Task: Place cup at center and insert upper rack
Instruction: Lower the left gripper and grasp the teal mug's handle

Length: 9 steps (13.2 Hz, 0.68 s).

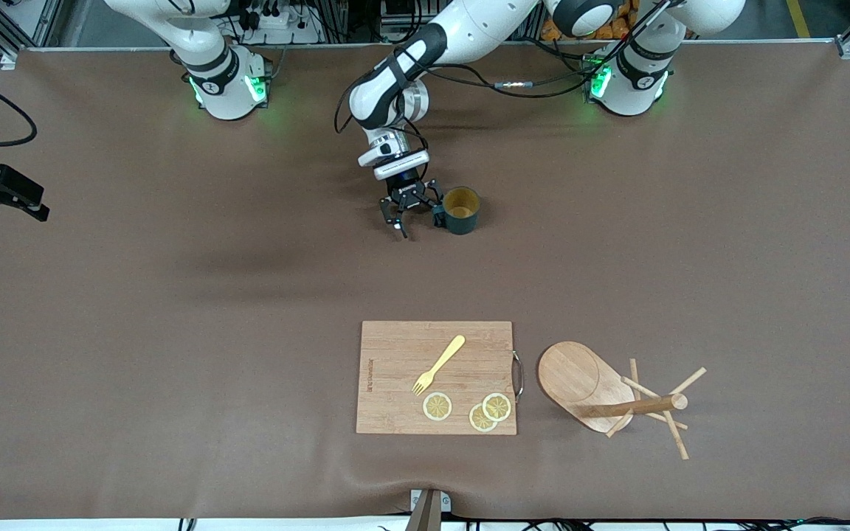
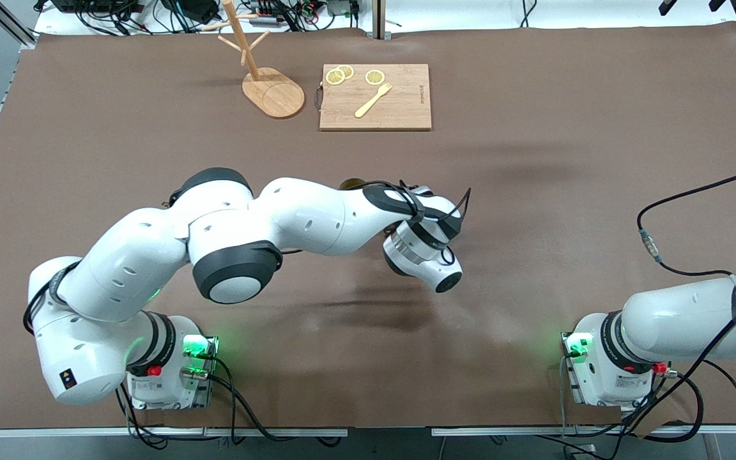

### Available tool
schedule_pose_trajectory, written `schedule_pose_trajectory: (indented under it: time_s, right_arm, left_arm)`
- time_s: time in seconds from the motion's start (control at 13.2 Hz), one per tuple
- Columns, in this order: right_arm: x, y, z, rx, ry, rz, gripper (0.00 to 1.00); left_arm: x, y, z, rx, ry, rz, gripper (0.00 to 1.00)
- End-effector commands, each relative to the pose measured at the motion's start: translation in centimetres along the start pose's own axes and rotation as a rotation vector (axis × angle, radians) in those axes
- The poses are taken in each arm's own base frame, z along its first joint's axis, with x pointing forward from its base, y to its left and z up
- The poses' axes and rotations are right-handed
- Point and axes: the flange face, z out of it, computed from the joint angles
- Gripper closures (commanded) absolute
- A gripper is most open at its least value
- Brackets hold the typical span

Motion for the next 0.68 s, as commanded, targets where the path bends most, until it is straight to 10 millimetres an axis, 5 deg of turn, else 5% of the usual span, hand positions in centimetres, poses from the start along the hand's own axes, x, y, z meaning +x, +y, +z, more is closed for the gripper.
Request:
schedule_pose_trajectory:
  time_s: [0.0, 0.38, 0.6]
  right_arm:
    - [0.4, 0.9, -0.3, -0.012, 0.004, 0.016, 0.00]
    - [0.6, 0.6, -0.8, -0.008, 0.029, 0.012, 0.00]
    - [0.9, 0.3, -1.1, -0.009, 0.054, 0.005, 0.00]
  left_arm:
    - [0.2, 0.4, 0.0, -0.016, 0.029, -0.050, 1.00]
    - [1.4, 0.8, 0.0, -0.014, 0.030, -0.082, 1.00]
    - [5.0, 1.9, 1.1, 0.004, 0.025, -0.131, 1.00]
